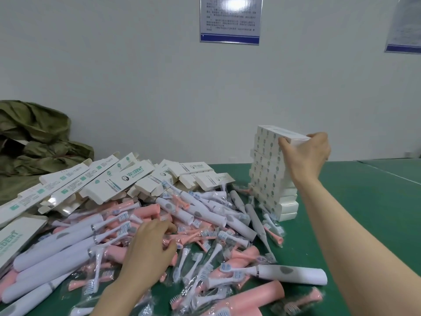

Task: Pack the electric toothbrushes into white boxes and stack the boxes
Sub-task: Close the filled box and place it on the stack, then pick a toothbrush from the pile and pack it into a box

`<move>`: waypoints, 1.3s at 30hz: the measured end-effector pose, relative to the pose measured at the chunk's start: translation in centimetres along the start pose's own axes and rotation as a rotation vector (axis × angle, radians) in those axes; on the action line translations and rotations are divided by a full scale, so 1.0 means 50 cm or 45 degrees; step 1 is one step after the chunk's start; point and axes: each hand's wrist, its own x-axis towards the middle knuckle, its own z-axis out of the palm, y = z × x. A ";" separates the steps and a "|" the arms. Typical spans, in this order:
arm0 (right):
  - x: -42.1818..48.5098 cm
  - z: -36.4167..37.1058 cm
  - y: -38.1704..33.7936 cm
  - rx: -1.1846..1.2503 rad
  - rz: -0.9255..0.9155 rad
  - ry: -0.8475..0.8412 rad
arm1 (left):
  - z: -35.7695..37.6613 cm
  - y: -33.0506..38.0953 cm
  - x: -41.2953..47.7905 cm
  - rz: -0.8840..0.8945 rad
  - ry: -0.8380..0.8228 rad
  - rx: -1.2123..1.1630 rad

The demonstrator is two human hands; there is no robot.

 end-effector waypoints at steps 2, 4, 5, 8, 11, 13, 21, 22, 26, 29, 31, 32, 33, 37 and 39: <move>0.003 0.008 0.001 -0.011 0.002 -0.003 | 0.001 -0.003 -0.003 0.026 0.004 0.000; 0.005 0.014 0.005 -0.017 0.011 -0.017 | 0.001 -0.006 -0.005 0.044 -0.002 0.009; 0.006 0.016 0.008 -0.006 0.019 -0.029 | 0.001 -0.007 -0.004 0.050 -0.005 0.014; 0.010 0.016 0.010 0.044 0.026 -0.071 | 0.001 -0.006 -0.001 0.063 -0.013 0.010; 0.006 0.011 0.007 0.062 0.020 -0.107 | 0.001 -0.006 -0.001 0.051 -0.036 0.019; 0.001 0.002 0.007 0.048 -0.006 -0.086 | 0.001 -0.007 -0.003 0.043 -0.049 0.017; -0.004 -0.014 0.016 -0.006 -0.119 -0.269 | 0.004 -0.005 -0.006 0.023 -0.104 0.006; 0.000 -0.015 0.019 0.001 -0.116 -0.271 | 0.002 -0.002 -0.007 0.022 -0.112 0.011; 0.016 -0.012 0.021 0.036 -0.109 -0.250 | -0.012 0.028 0.014 0.051 -0.064 0.105; 0.014 -0.009 0.033 0.066 -0.093 -0.236 | -0.002 0.113 0.082 0.106 0.025 -0.344; 0.014 -0.008 0.045 0.066 -0.099 -0.254 | 0.026 0.192 0.149 0.043 -0.079 -0.625; 0.016 -0.007 0.048 0.069 -0.107 -0.263 | 0.046 0.232 0.186 -0.036 -0.169 -0.751; 0.020 -0.006 0.049 0.077 -0.111 -0.268 | 0.067 0.271 0.224 -0.124 -0.280 -0.879; 0.041 0.000 0.053 0.176 -0.115 -0.334 | 0.141 0.391 0.343 -0.386 -0.579 -1.345; 0.051 0.002 0.058 0.215 -0.142 -0.391 | 0.173 0.428 0.372 -0.391 -0.507 -1.456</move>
